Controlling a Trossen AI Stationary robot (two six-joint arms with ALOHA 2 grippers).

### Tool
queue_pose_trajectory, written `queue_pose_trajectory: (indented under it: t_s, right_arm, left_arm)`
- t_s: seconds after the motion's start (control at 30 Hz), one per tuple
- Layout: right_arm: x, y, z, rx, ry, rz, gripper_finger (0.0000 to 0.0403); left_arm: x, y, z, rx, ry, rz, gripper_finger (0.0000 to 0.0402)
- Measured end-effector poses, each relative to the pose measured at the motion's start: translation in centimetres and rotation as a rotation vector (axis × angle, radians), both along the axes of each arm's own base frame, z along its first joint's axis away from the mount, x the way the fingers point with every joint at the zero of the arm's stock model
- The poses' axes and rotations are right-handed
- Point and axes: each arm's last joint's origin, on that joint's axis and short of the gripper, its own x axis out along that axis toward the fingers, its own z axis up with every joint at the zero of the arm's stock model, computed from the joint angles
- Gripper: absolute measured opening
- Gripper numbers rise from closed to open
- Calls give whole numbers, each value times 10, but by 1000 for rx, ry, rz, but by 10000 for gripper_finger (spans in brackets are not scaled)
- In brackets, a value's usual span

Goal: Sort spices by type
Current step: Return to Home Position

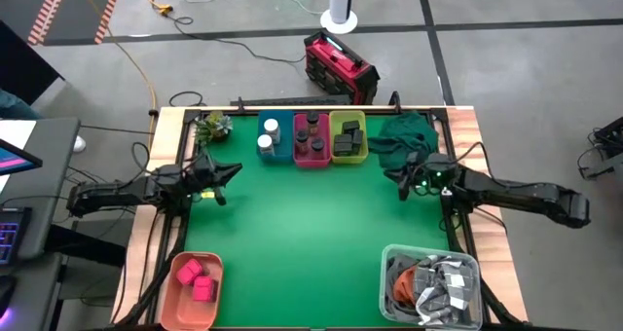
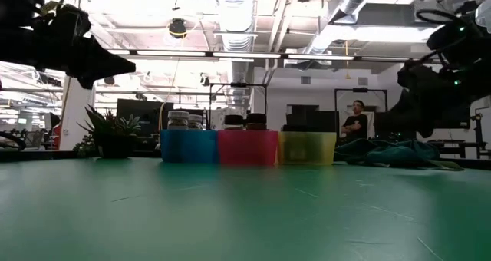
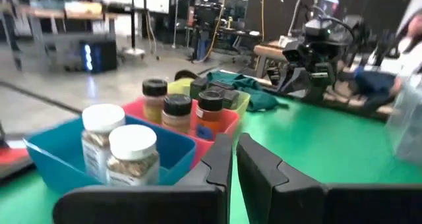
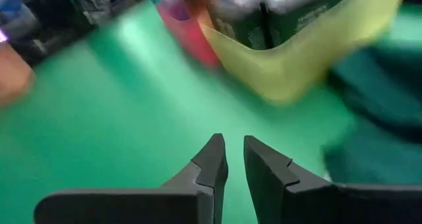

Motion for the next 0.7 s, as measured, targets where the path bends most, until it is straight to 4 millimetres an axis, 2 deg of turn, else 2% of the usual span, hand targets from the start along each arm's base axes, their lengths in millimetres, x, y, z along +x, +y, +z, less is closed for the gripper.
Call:
queue_pose_trajectory:
  t_s: [0.17,0.7]
  right_arm:
    - [0,-1,-3,-9,64,-10,84]
    - [0,-1,-3,-8,71,-7,84]
  left_arm:
    - [0,0,1,86,32,-1,16]
    - [0,0,0,58,18,0,16]
